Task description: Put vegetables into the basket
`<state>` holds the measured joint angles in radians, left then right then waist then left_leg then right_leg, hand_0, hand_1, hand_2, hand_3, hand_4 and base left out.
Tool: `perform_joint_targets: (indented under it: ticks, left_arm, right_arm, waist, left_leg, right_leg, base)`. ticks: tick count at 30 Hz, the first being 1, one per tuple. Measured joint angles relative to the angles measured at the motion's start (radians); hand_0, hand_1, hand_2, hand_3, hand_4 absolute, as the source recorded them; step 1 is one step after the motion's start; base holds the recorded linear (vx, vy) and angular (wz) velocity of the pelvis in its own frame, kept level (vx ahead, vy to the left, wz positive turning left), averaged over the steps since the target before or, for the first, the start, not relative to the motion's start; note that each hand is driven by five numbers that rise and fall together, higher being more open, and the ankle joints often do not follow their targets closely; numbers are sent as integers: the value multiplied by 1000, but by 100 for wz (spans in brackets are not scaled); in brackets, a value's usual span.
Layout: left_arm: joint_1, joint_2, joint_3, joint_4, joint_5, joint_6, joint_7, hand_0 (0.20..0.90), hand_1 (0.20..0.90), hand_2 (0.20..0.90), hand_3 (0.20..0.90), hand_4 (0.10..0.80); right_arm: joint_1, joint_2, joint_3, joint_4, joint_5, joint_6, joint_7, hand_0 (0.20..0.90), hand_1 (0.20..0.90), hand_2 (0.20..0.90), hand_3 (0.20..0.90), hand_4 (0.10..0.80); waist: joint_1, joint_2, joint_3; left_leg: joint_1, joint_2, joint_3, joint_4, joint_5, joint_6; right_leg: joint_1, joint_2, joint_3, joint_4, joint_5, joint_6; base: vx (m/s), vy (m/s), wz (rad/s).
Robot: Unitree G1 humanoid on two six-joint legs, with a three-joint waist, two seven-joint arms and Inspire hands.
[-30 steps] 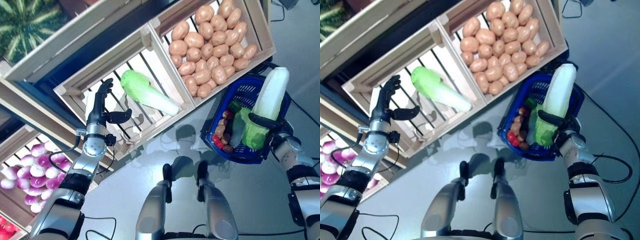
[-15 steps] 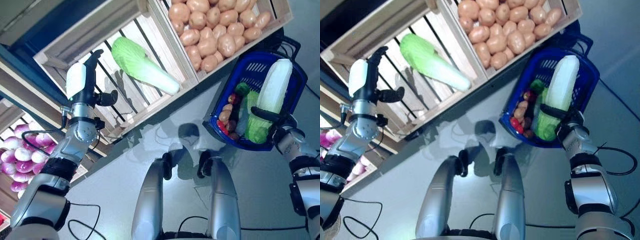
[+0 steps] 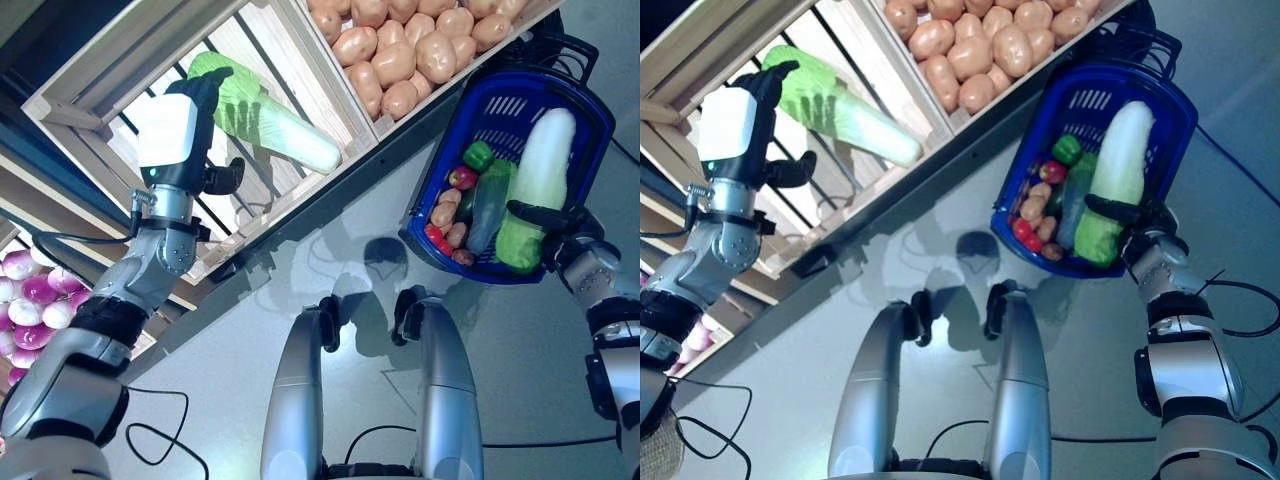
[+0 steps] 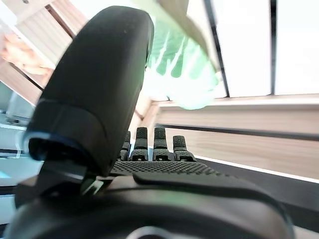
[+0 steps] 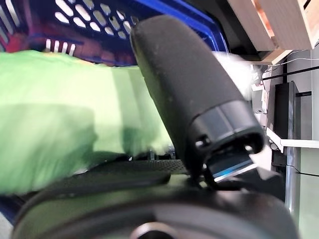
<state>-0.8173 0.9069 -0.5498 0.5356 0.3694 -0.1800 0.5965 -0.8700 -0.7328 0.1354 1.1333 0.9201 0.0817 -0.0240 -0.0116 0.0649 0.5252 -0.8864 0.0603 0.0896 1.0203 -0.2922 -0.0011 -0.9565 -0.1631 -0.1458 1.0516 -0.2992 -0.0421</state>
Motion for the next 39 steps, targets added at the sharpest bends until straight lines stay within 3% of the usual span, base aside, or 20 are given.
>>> perform_joint_targets:
  ticks: [8,13,20,34,39]
  left_arm:
    - [-184,47,-189,31,73,12,-1,900,900,900,900,800]
    - [-208,58,-234,35,90,8,-30,900,900,900,900,800]
    - [-230,62,-336,45,88,8,-163,900,900,900,900,800]
    - [-245,61,-345,96,40,58,-237,900,900,900,900,800]
    - [-318,56,-401,107,93,78,-236,900,900,900,900,800]
  right_arm:
    - [-103,-17,77,2,-9,0,5,900,900,900,900,800]
    - [-110,-30,110,1,-10,0,13,900,900,900,900,800]
    - [-110,-45,116,0,-9,-3,26,900,900,900,900,800]
    - [-106,-50,112,-2,31,-15,33,900,900,900,900,800]
    - [-107,-52,112,-12,34,-22,51,900,900,900,900,800]
  waist:
    - [-16,0,0]
    - [-16,0,0]
    - [-29,1,0]
    - [-26,1,0]
    - [-26,1,0]
  left_leg:
    - [2,17,10,13,-12,-9]
    - [5,24,15,18,-18,-8]
    - [-1,26,29,17,-19,-7]
    - [-69,44,35,37,-29,-6]
    - [-128,46,32,63,-30,-4]
  right_leg:
    - [-2,15,7,2,3,-7]
    - [-3,23,14,4,3,-7]
    - [-24,28,33,9,2,1]
    - [-93,45,43,13,13,-6]
    - [-146,47,44,27,20,-1]
  base:
    - [14,6,-7]
    - [21,15,-6]
    - [12,19,-5]
    - [-9,9,-3]
    - [-18,28,0]
